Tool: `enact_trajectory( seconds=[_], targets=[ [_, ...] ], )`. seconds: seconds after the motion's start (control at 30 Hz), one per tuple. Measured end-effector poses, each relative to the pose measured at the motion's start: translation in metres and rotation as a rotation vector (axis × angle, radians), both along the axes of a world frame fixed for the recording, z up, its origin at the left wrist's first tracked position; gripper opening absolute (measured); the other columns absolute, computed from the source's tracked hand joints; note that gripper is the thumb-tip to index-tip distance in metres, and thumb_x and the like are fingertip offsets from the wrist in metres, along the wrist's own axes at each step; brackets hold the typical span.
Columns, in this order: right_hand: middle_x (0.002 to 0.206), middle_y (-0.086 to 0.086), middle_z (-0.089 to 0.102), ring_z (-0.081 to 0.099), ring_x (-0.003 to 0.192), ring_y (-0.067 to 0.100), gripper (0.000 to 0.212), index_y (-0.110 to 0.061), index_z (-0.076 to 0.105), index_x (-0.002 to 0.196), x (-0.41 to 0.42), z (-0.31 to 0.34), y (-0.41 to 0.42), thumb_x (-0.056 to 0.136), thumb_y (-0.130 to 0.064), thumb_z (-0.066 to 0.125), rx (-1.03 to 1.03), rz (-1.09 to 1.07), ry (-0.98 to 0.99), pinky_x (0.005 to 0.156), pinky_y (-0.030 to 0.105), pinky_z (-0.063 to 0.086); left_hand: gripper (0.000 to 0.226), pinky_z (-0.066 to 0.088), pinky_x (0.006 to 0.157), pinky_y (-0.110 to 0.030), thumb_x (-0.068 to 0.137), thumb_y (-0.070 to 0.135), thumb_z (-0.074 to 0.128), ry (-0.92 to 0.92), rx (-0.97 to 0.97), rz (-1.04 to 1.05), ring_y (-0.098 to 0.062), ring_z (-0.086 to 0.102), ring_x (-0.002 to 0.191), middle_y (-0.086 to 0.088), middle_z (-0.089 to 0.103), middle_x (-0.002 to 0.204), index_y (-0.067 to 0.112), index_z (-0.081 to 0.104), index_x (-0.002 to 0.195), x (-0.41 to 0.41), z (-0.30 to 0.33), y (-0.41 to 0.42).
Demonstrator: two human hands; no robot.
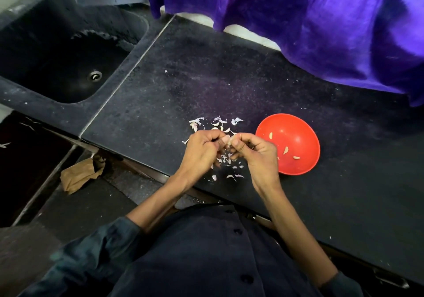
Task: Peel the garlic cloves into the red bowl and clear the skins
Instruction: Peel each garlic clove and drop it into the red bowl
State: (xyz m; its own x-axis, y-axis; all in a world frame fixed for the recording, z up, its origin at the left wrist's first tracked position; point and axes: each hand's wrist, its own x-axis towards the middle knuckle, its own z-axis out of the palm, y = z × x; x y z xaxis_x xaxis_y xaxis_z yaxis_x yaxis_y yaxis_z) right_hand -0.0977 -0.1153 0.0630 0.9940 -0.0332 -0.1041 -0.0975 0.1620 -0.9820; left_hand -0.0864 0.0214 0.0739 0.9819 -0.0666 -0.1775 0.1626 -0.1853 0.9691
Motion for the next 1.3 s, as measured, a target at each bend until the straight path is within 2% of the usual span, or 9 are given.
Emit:
enact_trajectory(
  seconds=[0.2,0.3,0.4,0.53,0.63,0.77,0.97,1.13,1.3],
  targets=[
    [0.076,0.0,0.072,0.065,0.069,0.012,0.013,-0.008,0.071,0.088,0.002,0.001,-0.001,0.087,0.002,0.063,0.01,0.016,0.01,0.063,0.025,0.055,0.029,0.045,0.04,-0.025,0.096,0.005,0.052,0.062,-0.108,0.0,-0.012,0.053,0.055,-0.007,0.058,0.065,0.009,0.066,0.071,0.0,0.003,0.002],
    [0.082,0.007,0.073,0.067,0.076,0.018,0.011,-0.006,0.072,0.094,0.002,0.001,-0.001,0.09,-0.004,0.062,0.062,0.002,0.073,0.067,0.029,0.057,0.026,0.047,0.04,-0.025,0.096,0.006,0.054,-0.059,0.0,0.049,-0.008,0.056,0.053,0.006,0.062,0.062,0.011,0.068,0.076,-0.003,0.002,0.0],
    [0.08,0.002,0.073,0.066,0.072,0.013,0.013,-0.011,0.074,0.09,0.0,0.002,0.0,0.09,-0.006,0.062,0.03,-0.001,0.117,0.064,0.026,0.057,0.021,0.05,0.048,-0.029,0.095,0.012,0.058,-0.146,0.142,0.082,-0.004,0.054,0.051,0.015,0.062,0.06,0.014,0.07,0.078,-0.003,-0.003,0.0],
    [0.082,-0.001,0.074,0.064,0.071,0.012,0.018,-0.014,0.075,0.088,-0.001,0.004,0.001,0.091,-0.002,0.061,-0.03,-0.006,0.093,0.062,0.025,0.056,0.014,0.051,0.064,-0.034,0.092,0.017,0.06,-0.311,0.343,0.078,-0.011,0.06,0.066,0.008,0.067,0.072,0.015,0.073,0.085,-0.005,-0.01,0.001],
    [0.087,0.001,0.075,0.063,0.072,0.012,0.02,-0.013,0.076,0.086,-0.003,0.007,0.002,0.092,-0.002,0.061,-0.063,0.019,0.074,0.064,0.025,0.056,0.015,0.05,0.057,-0.032,0.088,0.01,0.058,-0.456,0.498,0.05,-0.017,0.058,0.063,0.002,0.065,0.074,0.012,0.073,0.088,-0.006,-0.014,0.002],
    [0.084,0.004,0.076,0.065,0.07,0.012,0.021,-0.014,0.077,0.083,-0.003,0.007,0.005,0.09,-0.001,0.062,-0.108,-0.023,0.086,0.065,0.027,0.056,0.034,0.048,0.044,-0.032,0.077,0.012,0.036,-0.584,0.66,0.037,-0.023,0.055,0.057,-0.002,0.057,0.066,0.007,0.069,0.082,-0.009,-0.012,0.001],
    [0.082,0.005,0.076,0.067,0.068,0.015,0.018,-0.014,0.077,0.083,-0.003,0.002,0.007,0.088,-0.002,0.064,-0.158,-0.07,0.07,0.066,0.034,0.057,0.036,0.048,0.04,-0.033,0.073,0.012,0.034,-0.653,0.758,0.047,-0.026,0.058,0.058,-0.003,0.059,0.067,0.005,0.069,0.08,-0.012,-0.012,0.0],
    [0.081,0.0,0.076,0.065,0.067,0.011,0.028,-0.023,0.078,0.078,-0.004,0.007,0.004,0.088,-0.002,0.063,-0.177,-0.035,0.018,0.064,0.03,0.056,0.02,0.048,0.054,-0.029,0.086,0.008,0.051,-0.503,0.536,0.043,-0.018,0.056,0.06,0.0,0.064,0.073,0.008,0.072,0.088,-0.012,-0.015,0.003],
    [0.075,0.0,0.074,0.067,0.066,0.012,0.019,-0.016,0.076,0.084,-0.002,0.005,0.003,0.087,-0.001,0.065,-0.156,-0.062,0.033,0.06,0.025,0.055,0.022,0.05,0.038,-0.03,0.099,0.008,0.052,-0.069,-0.033,0.038,-0.016,0.055,0.053,-0.006,0.059,0.067,0.005,0.065,0.081,-0.012,-0.006,0.002]
  ],
)
